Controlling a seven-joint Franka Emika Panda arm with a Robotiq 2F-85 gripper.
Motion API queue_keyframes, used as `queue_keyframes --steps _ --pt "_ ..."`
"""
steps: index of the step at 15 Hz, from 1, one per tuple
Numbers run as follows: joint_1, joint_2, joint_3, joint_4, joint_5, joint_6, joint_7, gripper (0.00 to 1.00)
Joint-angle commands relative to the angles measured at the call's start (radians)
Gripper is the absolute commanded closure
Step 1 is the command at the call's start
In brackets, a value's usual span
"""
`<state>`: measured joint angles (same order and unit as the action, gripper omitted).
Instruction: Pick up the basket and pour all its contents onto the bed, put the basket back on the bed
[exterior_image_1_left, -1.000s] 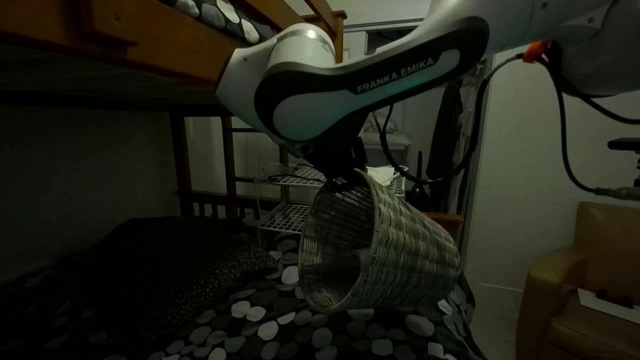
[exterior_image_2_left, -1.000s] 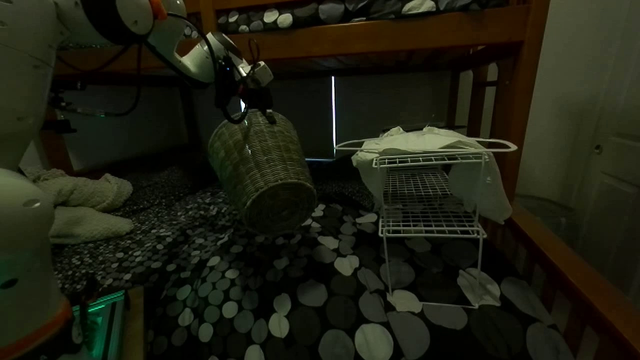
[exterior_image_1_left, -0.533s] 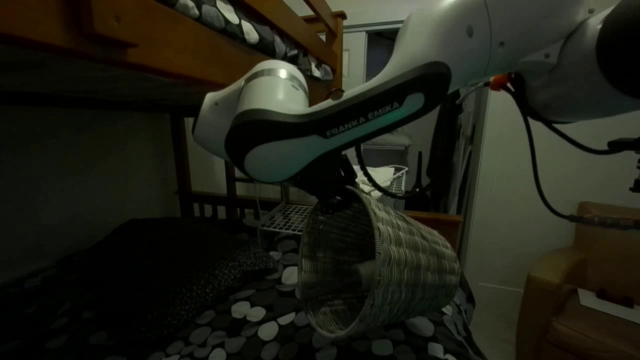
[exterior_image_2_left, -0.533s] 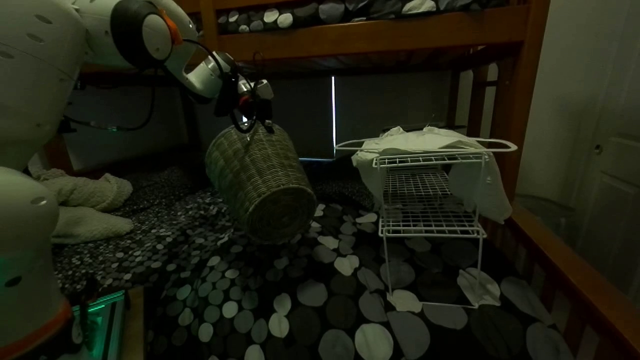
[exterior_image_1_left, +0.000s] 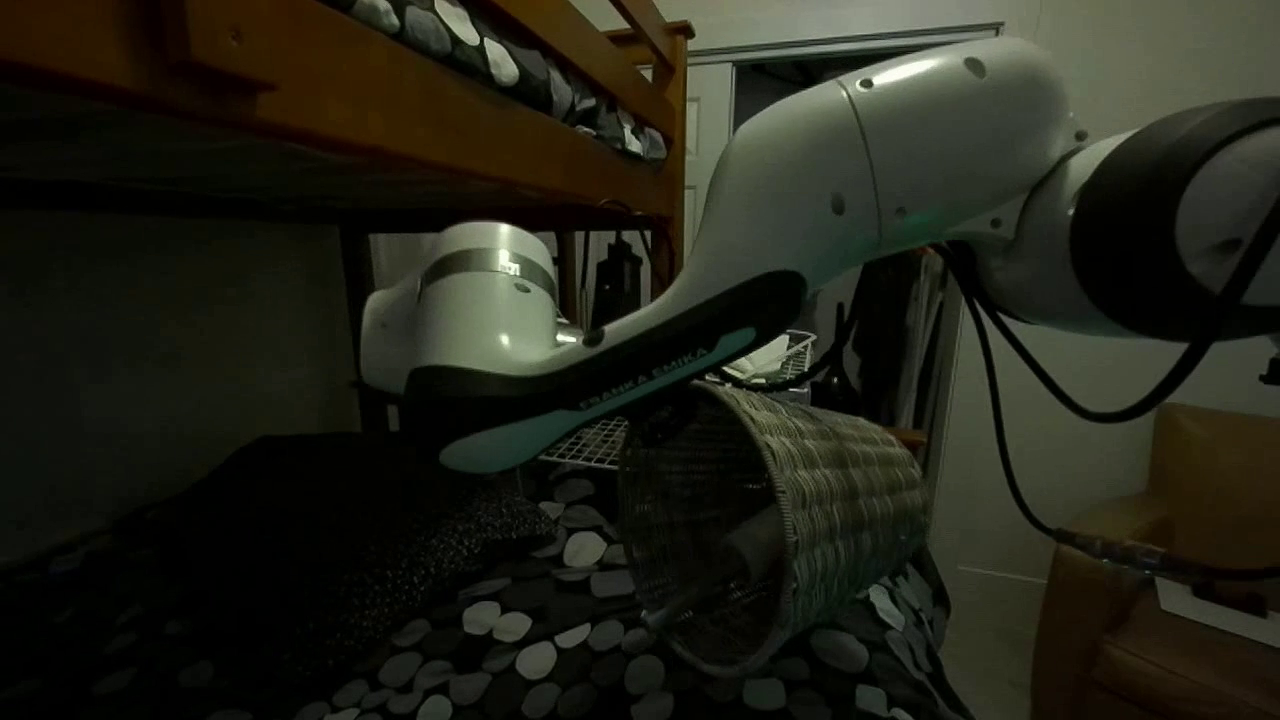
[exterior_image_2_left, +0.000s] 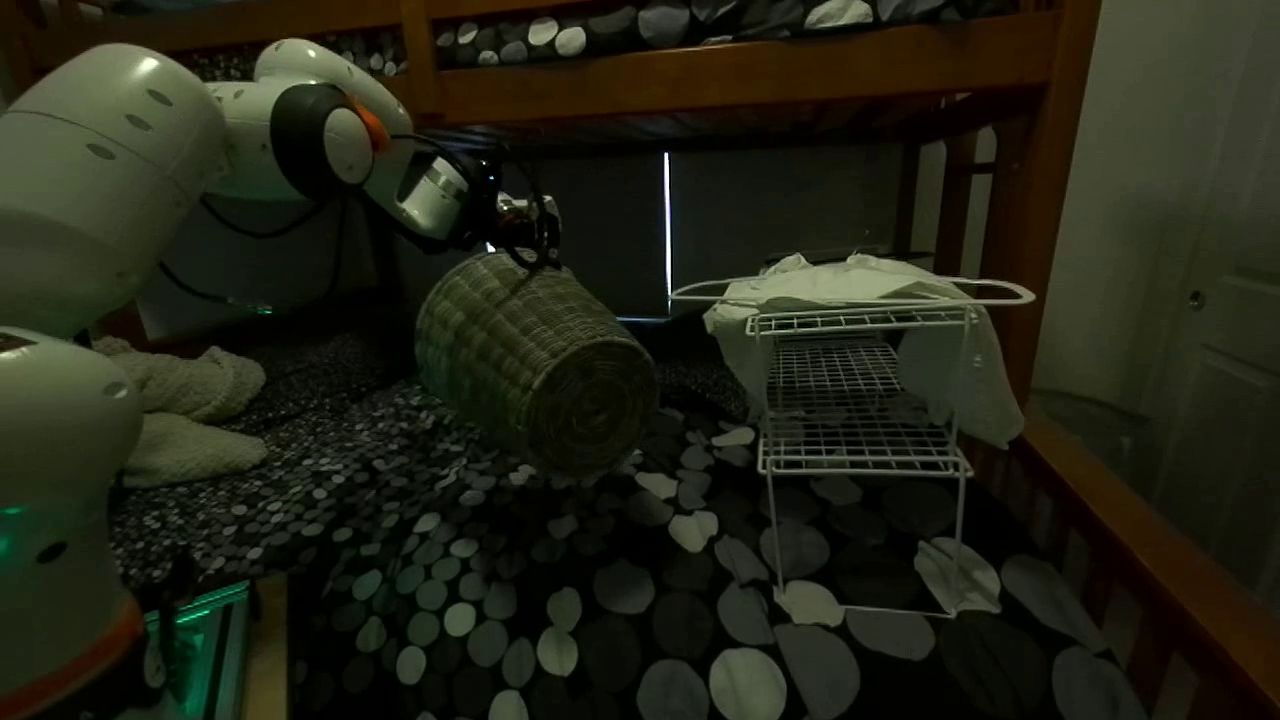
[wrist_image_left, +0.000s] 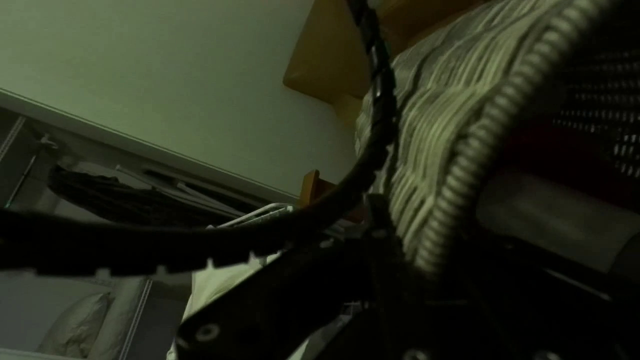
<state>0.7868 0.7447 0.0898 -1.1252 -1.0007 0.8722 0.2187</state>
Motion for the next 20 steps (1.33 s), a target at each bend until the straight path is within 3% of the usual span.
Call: queue_keyframes --steps 1,2,3,6,8,13,17,19,20 --pt "-0.007 0.008 0.006 0.000 0.001 0.004 0.009 0.89" --pt "-0.012 0.011 0.013 0.000 0.005 0.014 0.022 0.97" --pt "0.020 0.032 -0.002 0.010 -0.104 -0.043 -0.073 0.97" --pt "0.069 0.080 -0.036 0.100 -0.235 -0.082 -0.250 0.97" --pt "0.085 0.123 -0.021 0.147 -0.346 -0.092 -0.366 0.97" --pt "0.138 0.258 -0.047 0.280 -0.563 -0.001 -0.670 0.97" --pt "0.161 0.336 -0.080 0.348 -0.658 0.086 -0.887 0.97" --pt "0.161 0.368 -0.098 0.395 -0.710 0.196 -0.987 0.97" --pt "0.142 0.329 -0.048 0.316 -0.617 0.145 -0.836 0.89"
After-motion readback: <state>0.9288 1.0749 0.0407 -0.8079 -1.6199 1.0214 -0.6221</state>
